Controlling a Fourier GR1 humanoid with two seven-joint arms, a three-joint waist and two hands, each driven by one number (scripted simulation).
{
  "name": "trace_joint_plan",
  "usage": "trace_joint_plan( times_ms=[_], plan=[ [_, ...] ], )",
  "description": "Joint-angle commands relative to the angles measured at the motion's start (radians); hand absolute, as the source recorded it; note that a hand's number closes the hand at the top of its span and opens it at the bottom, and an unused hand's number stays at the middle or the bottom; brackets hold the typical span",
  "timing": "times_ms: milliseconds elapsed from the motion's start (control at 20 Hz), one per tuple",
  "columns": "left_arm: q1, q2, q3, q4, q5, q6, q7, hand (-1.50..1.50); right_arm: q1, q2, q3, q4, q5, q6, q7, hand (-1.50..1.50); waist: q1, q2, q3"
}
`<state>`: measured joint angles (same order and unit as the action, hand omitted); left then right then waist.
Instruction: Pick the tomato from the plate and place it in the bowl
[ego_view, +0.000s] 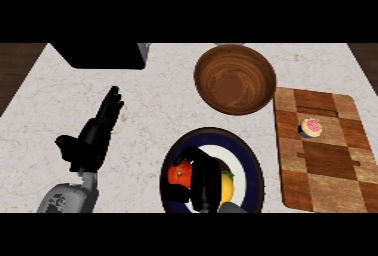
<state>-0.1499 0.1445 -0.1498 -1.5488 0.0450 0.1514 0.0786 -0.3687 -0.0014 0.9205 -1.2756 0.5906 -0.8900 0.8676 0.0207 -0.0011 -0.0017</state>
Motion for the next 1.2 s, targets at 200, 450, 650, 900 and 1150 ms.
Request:
trace_joint_plan(
  times_ms=[200,450,650,900,1150],
  plan=[
    [-0.034,-0.009,-0.007,0.057,-0.002,-0.031,-0.039,0.00,-0.354,0.001,0.045,-0.006,-0.238,0.007,-0.173,1.50,0.045,0.017,0.003],
    [-0.035,0.018,0.023,0.007,0.016,-0.039,0.021,0.00,-0.517,0.001,0.072,0.038,-0.182,-0.090,-0.161,1.50,0.026,0.003,0.001],
    [-0.010,-0.017,-0.001,0.036,-0.018,-0.009,-0.015,0.00,-0.706,0.001,0.070,0.050,-0.053,-0.052,0.063,1.50,0.009,-0.006,0.000],
    [-0.060,-0.024,0.026,0.074,-0.026,0.012,0.001,0.00,-0.889,0.001,-0.005,0.065,0.017,0.085,0.278,1.50,-0.005,-0.006,0.000],
    [-0.011,-0.021,0.034,0.077,-0.021,-0.005,-0.048,0.00,-0.958,0.001,-0.099,0.093,0.030,0.221,0.340,1.50,-0.014,-0.003,0.001]
  ],
)
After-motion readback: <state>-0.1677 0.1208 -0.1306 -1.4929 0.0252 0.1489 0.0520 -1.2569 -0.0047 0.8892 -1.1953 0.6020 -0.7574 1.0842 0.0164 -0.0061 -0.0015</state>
